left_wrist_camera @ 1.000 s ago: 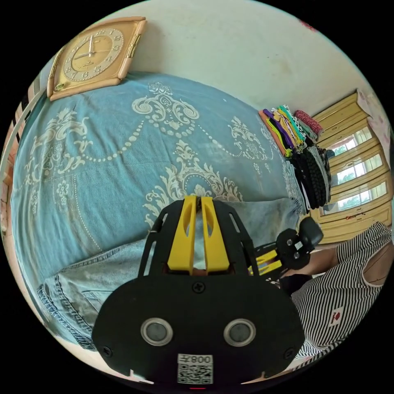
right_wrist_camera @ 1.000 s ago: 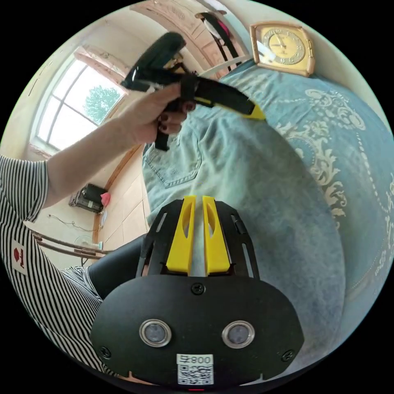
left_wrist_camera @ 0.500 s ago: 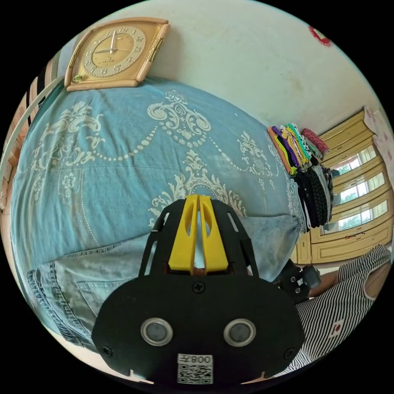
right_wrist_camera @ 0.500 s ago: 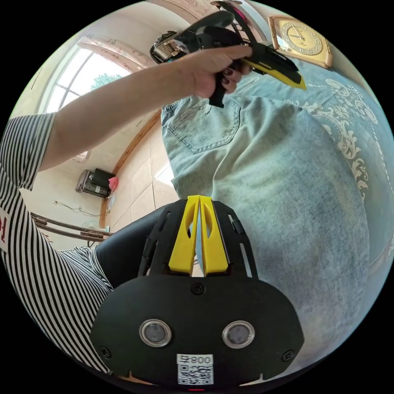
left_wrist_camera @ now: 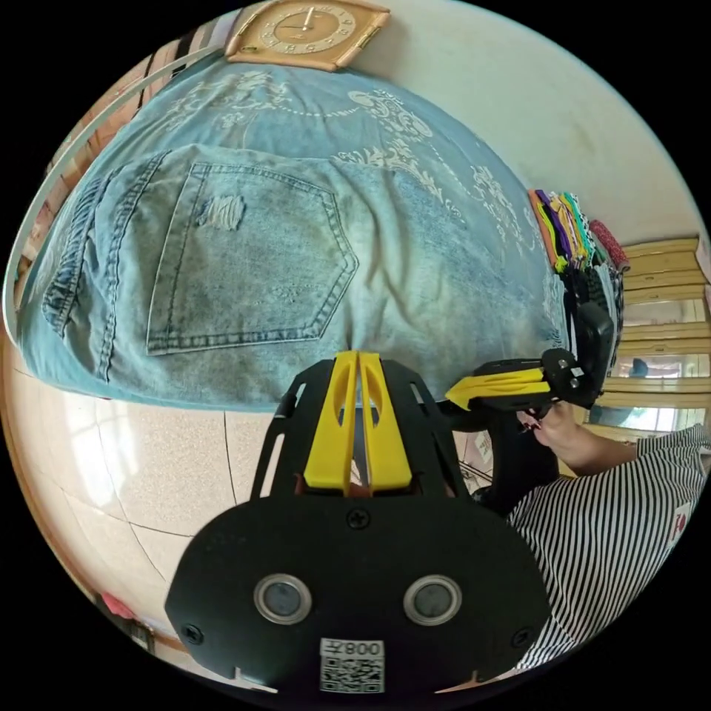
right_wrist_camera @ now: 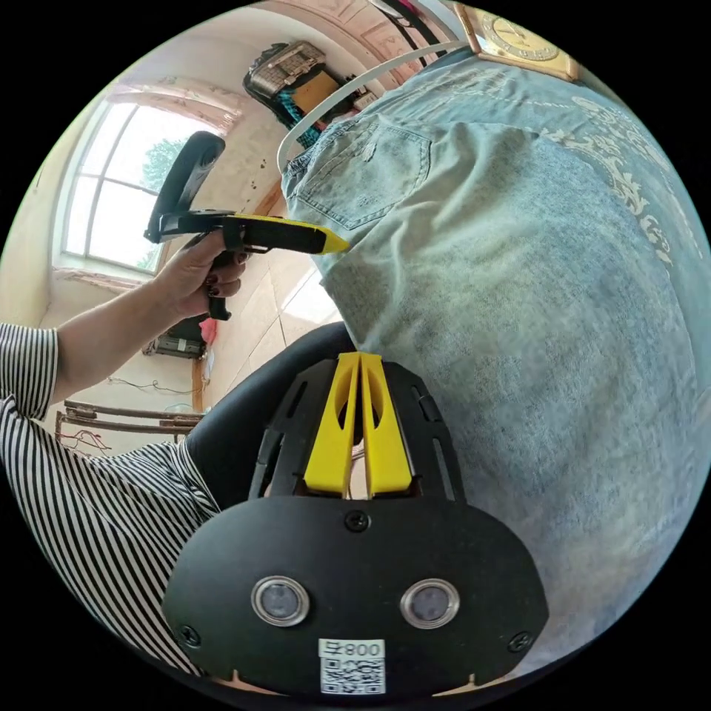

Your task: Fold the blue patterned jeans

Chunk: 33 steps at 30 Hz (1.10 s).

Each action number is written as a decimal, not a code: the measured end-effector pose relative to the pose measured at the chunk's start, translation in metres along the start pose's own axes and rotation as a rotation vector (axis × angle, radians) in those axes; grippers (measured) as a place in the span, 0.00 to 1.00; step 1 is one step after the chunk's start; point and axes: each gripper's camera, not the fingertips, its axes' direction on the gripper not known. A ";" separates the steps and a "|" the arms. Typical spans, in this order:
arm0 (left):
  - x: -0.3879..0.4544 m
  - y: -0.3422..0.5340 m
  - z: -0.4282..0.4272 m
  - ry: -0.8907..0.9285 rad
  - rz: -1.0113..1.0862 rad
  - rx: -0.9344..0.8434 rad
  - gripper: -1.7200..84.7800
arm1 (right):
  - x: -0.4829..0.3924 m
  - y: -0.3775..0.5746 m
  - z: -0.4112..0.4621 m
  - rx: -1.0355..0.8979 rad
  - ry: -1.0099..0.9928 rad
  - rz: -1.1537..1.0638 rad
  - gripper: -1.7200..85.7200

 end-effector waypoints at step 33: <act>0.611 -0.142 0.343 0.076 1.072 -0.498 0.13 | 0.206 0.640 -0.222 0.927 -0.171 1.056 0.10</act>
